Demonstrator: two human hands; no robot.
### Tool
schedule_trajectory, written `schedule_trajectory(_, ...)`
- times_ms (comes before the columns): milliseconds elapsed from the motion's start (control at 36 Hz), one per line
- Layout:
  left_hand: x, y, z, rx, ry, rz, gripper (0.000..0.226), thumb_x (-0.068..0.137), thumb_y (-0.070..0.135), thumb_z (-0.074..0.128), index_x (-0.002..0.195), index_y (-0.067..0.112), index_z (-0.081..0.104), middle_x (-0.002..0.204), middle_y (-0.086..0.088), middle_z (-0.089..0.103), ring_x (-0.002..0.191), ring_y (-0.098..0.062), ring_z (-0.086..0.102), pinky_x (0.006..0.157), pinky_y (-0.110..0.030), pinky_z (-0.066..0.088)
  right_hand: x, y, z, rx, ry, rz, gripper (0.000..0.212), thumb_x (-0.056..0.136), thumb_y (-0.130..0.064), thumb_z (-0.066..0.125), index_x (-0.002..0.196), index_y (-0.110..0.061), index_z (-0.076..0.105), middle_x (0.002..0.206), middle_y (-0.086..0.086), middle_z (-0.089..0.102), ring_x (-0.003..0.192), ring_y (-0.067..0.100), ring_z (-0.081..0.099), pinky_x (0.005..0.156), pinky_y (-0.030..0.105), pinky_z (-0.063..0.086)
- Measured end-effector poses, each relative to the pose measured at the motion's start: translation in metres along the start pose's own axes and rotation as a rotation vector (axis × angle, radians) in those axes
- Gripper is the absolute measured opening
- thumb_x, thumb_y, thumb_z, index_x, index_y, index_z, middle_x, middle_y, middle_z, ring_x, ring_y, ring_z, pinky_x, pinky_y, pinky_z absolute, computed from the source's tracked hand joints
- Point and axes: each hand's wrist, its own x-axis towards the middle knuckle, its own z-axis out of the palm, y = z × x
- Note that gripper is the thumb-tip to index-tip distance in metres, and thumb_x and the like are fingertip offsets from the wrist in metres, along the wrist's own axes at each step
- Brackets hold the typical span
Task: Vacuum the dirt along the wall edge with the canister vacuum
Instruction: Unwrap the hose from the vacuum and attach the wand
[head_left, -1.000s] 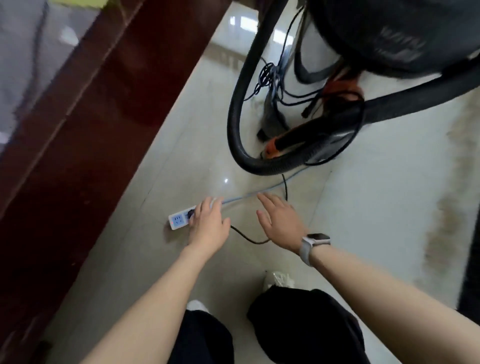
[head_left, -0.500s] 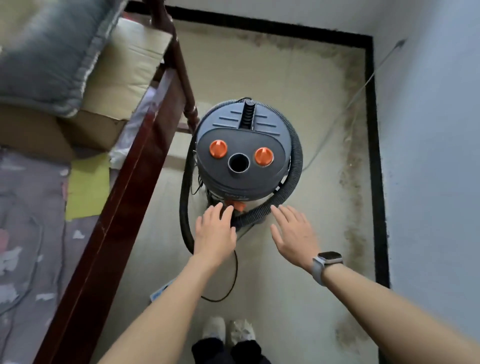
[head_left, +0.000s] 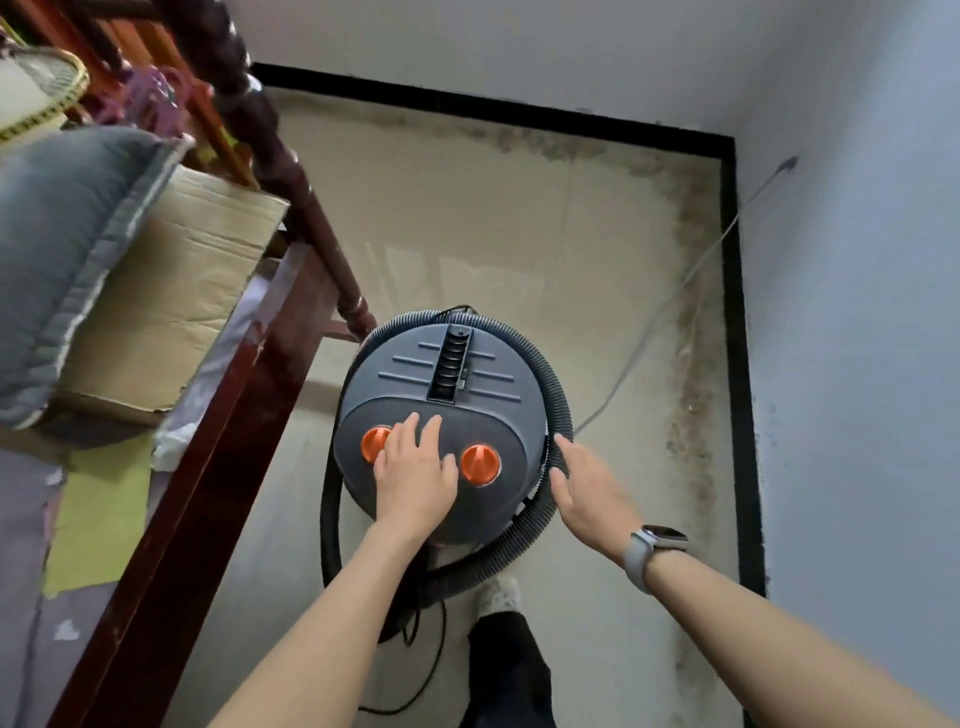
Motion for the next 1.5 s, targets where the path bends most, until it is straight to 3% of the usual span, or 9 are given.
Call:
schedule_trajectory(167,0.024,-0.001,0.020,0.035,0.026,-0.094,0.056,0.100,0.032,0.043,0.152,0.021,0.025,0.161,-0.008,0.015,0.149,-0.027,0.006,0.119,-0.047,0.012,0.044,0.003,0.006,-0.065,-0.098,-0.111,0.040,0.102,-0.020,0.038,0.139,-0.005,0.044,0.138,0.011,0.049,0.128,0.027,0.043,0.108,0.036,0.031)
schedule_trajectory(389,-0.031,-0.027,0.072,0.062,0.080,-0.204,0.064,0.092,0.024,0.059,0.150,0.016,0.034,0.160,-0.015,0.018,0.148,-0.035,0.013,0.117,-0.057,0.016,0.039,0.017,0.044,-0.357,-0.182,-0.689,0.009,0.077,-0.006,0.071,0.084,-0.006,0.067,0.077,0.009,0.060,0.063,0.031,0.057,0.053,0.038,0.049)
schedule_trajectory(500,-0.069,-0.034,0.110,-0.012,0.163,-0.322,0.071,0.077,0.010,0.075,0.143,0.011,0.047,0.150,-0.023,0.037,0.137,-0.044,0.036,0.105,-0.062,0.033,0.038,0.028,0.060,-0.407,-0.138,-0.842,0.021,0.064,-0.002,0.074,0.085,-0.007,0.070,0.079,0.007,0.063,0.062,0.028,0.055,0.053,0.034,0.049)
schedule_trajectory(667,-0.107,-0.045,0.165,-0.167,0.137,-0.570,0.068,0.088,0.011,0.060,0.150,0.014,0.033,0.159,-0.012,0.024,0.146,-0.032,0.021,0.114,-0.054,0.025,0.032,0.051,0.093,-0.558,-0.437,-1.128,0.054,0.055,-0.012,0.078,0.109,-0.012,0.071,0.100,0.003,0.070,0.082,0.023,0.068,0.072,0.029,0.057)
schedule_trajectory(778,-0.126,-0.058,0.186,-0.217,0.104,-0.682,0.065,0.092,0.015,0.053,0.152,0.016,0.028,0.160,-0.011,0.018,0.147,-0.031,0.016,0.114,-0.049,0.024,0.033,0.032,0.135,-0.682,-0.483,-0.984,0.063,0.058,-0.017,0.082,0.119,-0.011,0.069,0.117,0.008,0.068,0.106,0.025,0.067,0.088,0.034,0.054)
schedule_trajectory(861,-0.136,-0.070,0.195,-0.248,0.121,-0.722,0.065,0.093,0.014,0.052,0.152,0.015,0.027,0.159,-0.014,0.019,0.146,-0.033,0.018,0.113,-0.050,0.025,0.042,0.020,0.172,-0.784,-0.580,-0.848,0.064,0.093,-0.018,0.049,0.151,-0.009,0.026,0.152,0.012,0.035,0.136,0.028,0.037,0.113,0.041,0.030)
schedule_trajectory(944,-0.143,-0.084,0.201,-0.264,0.118,-0.727,0.065,0.093,0.015,0.052,0.153,0.015,0.026,0.160,-0.013,0.018,0.146,-0.032,0.018,0.112,-0.049,0.026,0.049,0.015,0.201,-0.861,-0.589,-0.774,0.067,0.097,-0.023,0.044,0.154,-0.012,0.010,0.149,0.014,0.033,0.130,0.033,0.040,0.103,0.044,0.035)
schedule_trajectory(1306,-0.131,-0.118,0.199,-0.339,-0.031,-0.545,0.064,0.098,0.028,0.050,0.153,0.019,0.019,0.156,-0.001,0.028,0.147,-0.018,0.015,0.115,-0.038,0.019,0.038,0.000,0.172,-0.661,-0.390,-0.740,0.048,0.088,-0.038,0.057,0.128,-0.010,0.051,0.110,0.009,0.064,0.094,0.031,0.064,0.069,0.037,0.047)
schedule_trajectory(1500,-0.116,-0.122,0.185,-0.684,0.103,-0.667,0.057,0.092,0.011,0.060,0.143,0.022,0.036,0.114,-0.007,0.068,0.111,-0.031,0.056,0.094,-0.039,0.043,0.019,-0.013,0.141,-0.640,-0.340,-0.833,0.045,0.081,-0.035,0.068,0.115,-0.006,0.061,0.091,0.007,0.068,0.083,0.029,0.067,0.060,0.039,0.052)
